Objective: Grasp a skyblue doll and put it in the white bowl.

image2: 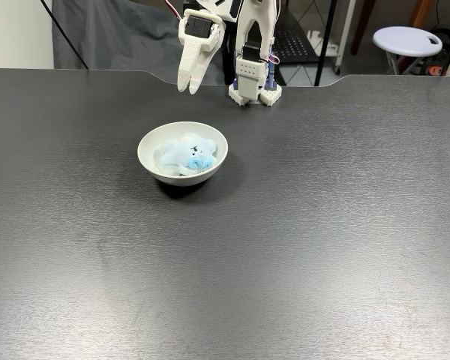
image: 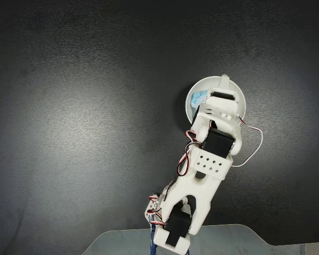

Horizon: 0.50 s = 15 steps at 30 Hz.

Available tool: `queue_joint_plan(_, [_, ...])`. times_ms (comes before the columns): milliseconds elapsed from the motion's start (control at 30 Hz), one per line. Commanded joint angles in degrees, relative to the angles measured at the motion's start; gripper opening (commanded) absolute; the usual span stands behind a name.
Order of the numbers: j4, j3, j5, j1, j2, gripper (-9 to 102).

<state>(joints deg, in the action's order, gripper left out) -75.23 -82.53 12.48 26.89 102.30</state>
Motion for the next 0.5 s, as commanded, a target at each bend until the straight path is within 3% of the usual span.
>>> queue_joint_plan(0, [-0.09, 2.81, -0.62, -4.66, 8.35, 29])
queue_joint_plan(300, [0.35, 7.73, -10.99, -23.91, 39.9, 29])
queue_joint_plan(467, [-0.26, 7.12, -12.3, -29.88, 51.68, 29])
